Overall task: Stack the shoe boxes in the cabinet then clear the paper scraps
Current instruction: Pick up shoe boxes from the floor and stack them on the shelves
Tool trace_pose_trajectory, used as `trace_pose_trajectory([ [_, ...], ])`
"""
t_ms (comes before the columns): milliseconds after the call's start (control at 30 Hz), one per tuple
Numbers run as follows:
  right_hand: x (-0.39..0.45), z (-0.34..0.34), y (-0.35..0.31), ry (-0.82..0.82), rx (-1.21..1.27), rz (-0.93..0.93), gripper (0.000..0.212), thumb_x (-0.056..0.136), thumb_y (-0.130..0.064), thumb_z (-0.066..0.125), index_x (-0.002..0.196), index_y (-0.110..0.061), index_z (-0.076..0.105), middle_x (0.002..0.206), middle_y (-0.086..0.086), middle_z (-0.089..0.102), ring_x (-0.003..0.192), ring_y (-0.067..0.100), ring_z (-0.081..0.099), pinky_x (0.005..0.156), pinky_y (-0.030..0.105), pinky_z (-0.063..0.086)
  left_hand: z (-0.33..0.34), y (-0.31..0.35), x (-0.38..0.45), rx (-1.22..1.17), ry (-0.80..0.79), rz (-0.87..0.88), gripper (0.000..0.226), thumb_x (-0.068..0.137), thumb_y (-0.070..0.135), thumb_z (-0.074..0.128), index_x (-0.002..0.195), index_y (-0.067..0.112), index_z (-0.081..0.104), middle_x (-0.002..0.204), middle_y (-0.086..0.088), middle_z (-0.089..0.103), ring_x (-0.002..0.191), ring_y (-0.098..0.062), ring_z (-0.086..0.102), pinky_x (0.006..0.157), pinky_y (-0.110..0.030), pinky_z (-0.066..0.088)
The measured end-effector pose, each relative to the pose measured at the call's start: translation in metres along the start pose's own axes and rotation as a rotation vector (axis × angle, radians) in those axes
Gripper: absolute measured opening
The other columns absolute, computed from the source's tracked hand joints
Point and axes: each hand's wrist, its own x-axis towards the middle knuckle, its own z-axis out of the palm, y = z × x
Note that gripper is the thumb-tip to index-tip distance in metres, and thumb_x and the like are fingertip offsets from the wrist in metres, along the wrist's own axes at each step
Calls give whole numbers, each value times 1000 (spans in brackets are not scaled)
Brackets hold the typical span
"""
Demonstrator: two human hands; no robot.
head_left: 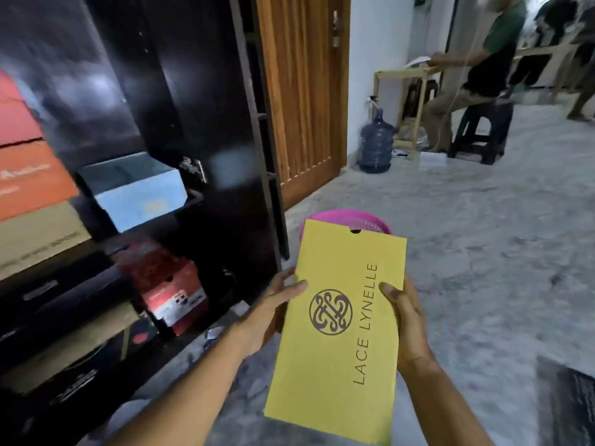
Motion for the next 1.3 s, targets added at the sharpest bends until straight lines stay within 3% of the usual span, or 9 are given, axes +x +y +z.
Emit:
trace_pose_trajectory([
  [133,4,84,8,-194,6,-45,55,87,-18,62,142,-15,57,128,15,73,106,30,73,77,40,63,-57,40,-40,37,196,109,43,73,38,82,113,37,67,110,9,76,99,-8,70,85,-32,51],
  [300,22,178,8,-443,-139,-38,71,88,-39,76,153,-31,46,136,4,70,128,27,65,108,55,50,-141,80,-77,-25,395,194,77,61,65,85,124,24,71,124,-15,73,118,-43,67,106,-66,46],
  [533,27,232,41,-656,-62,232,107,62,-53,91,154,-37,40,132,-3,73,129,22,65,109,56,49,-205,158,-80,-6,603,312,46,89,61,62,117,25,73,114,-12,78,109,-37,72,101,-53,53],
  [700,53,289,44,-533,62,336,51,70,-44,78,118,-29,72,125,10,73,118,30,66,87,54,61,-249,195,-44,31,708,264,112,35,102,63,128,39,68,131,-3,71,122,-31,65,113,-54,42],
  [767,71,319,39,-468,47,350,34,79,-46,71,108,-29,74,114,9,76,110,29,68,86,52,60,-256,209,-38,110,821,278,111,49,101,60,138,35,59,142,-2,63,126,-28,60,108,-42,43],
  [833,89,348,30,-441,6,351,24,88,-46,64,103,-30,74,100,4,78,102,28,68,86,48,56,-261,215,-37,329,938,468,76,79,76,64,137,28,57,139,-4,62,120,-23,60,93,-30,46],
  [1000,142,420,20,-363,-126,389,38,86,-53,61,109,-24,69,105,9,75,102,31,68,97,57,54,-296,196,-35,1010,758,892,50,84,52,68,120,18,69,119,0,61,112,-8,56,96,-14,40],
  [1133,170,455,22,-361,-125,351,41,85,-60,64,109,-27,69,111,8,74,102,29,69,98,56,53,-325,201,-15,1347,815,847,50,88,36,62,136,24,58,133,-1,57,125,-20,52,105,-40,44],
  [1300,200,476,53,-224,-419,-35,69,67,-67,77,120,-25,62,123,2,65,112,23,66,95,40,56,-344,222,18,1534,966,733,50,91,35,61,140,24,58,131,-10,59,120,-34,54,96,-42,43],
])
